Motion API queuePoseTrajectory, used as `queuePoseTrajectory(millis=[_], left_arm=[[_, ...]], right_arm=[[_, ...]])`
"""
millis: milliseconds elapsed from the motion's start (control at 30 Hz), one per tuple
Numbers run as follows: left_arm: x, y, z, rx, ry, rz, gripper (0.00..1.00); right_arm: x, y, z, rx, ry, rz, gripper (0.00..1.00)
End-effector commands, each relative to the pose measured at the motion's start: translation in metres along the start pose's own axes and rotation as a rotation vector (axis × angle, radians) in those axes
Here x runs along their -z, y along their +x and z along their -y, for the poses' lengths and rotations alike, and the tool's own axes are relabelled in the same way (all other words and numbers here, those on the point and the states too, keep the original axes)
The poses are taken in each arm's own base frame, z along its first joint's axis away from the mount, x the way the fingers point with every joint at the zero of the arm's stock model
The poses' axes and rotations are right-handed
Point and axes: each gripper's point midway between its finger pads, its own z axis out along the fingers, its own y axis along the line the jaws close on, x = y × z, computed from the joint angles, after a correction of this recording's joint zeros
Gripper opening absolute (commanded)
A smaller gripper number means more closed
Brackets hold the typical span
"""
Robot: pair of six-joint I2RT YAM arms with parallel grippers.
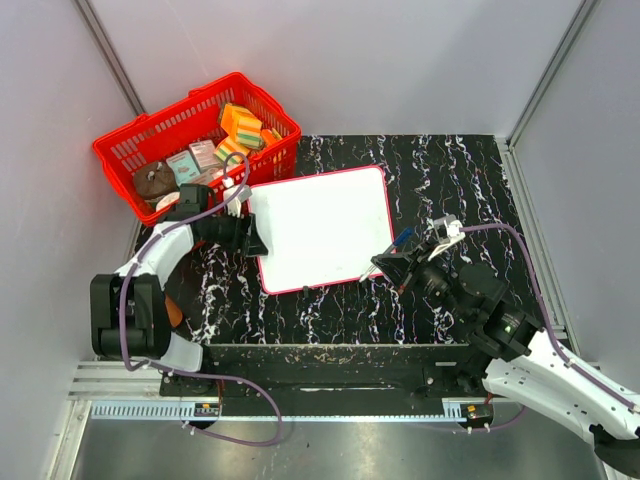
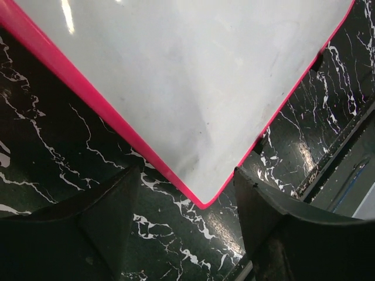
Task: Write a sentence on the whiteboard
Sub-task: Pick up the whiteboard from the whiteboard stand.
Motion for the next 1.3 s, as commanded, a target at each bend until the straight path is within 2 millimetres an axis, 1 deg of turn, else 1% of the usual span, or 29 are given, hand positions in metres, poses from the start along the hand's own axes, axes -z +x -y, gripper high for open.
queuePoseTrajectory(millis=[0, 167, 300, 367, 400, 500, 533, 600, 633, 733, 767, 800, 967, 1000, 1267], left_arm=[[-0.004, -0.022, -0.004, -0.061, 0.026, 0.079, 0.69], [-0.01, -0.022, -0.012, -0.076, 0.025, 0.079, 0.67], [-0.015, -0.022, -0.009, -0.115, 0.074, 0.086, 0.65], [-0.017, -0.022, -0.008, -0.124, 0.094, 0.092, 0.61], [-0.017, -0.025, -0.004, -0.141, 0.118, 0.102, 0.58], [-0.02, -0.024, -0.002, -0.168, 0.16, 0.097, 0.51], [-0.022, -0.021, -0.002, -0.167, 0.175, 0.089, 0.46], [-0.023, -0.018, 0.0, -0.178, 0.201, 0.077, 0.41], [-0.025, -0.016, -0.002, -0.179, 0.205, 0.066, 0.29], [-0.028, -0.01, -0.009, -0.203, 0.19, 0.04, 0.15], [-0.029, -0.008, -0.011, -0.215, 0.191, 0.037, 0.05], [-0.029, -0.004, -0.011, -0.209, 0.194, 0.025, 0.0], [-0.031, 0.007, -0.013, -0.255, 0.21, -0.016, 0.0], [-0.027, 0.011, -0.018, -0.232, 0.205, -0.024, 0.0], [-0.018, 0.028, -0.013, -0.235, 0.226, -0.051, 0.0]], right_arm=[[-0.002, -0.013, -0.005, -0.007, -0.005, 0.043, 0.0], [-0.003, -0.013, -0.006, -0.015, -0.01, 0.044, 0.0], [-0.003, -0.012, -0.005, -0.017, -0.008, 0.045, 0.0], [-0.004, -0.011, -0.004, -0.018, -0.008, 0.045, 0.0], [-0.004, -0.011, -0.005, -0.02, -0.012, 0.044, 0.0], [-0.004, -0.01, -0.005, -0.02, -0.012, 0.042, 0.0], [-0.004, -0.01, -0.005, -0.018, -0.014, 0.041, 0.0], [-0.003, -0.011, -0.005, -0.017, -0.011, 0.046, 0.0], [-0.001, -0.013, -0.005, -0.018, -0.013, 0.054, 0.0], [0.0, -0.014, -0.004, -0.019, -0.013, 0.063, 0.0], [0.0, -0.014, -0.005, -0.021, -0.013, 0.065, 0.0], [0.0, -0.013, -0.004, -0.02, -0.01, 0.059, 0.0], [-0.001, -0.012, -0.003, -0.021, -0.01, 0.056, 0.0], [-0.001, -0.011, -0.003, -0.021, -0.01, 0.056, 0.0], [-0.003, -0.012, -0.005, -0.008, -0.016, 0.058, 0.0]])
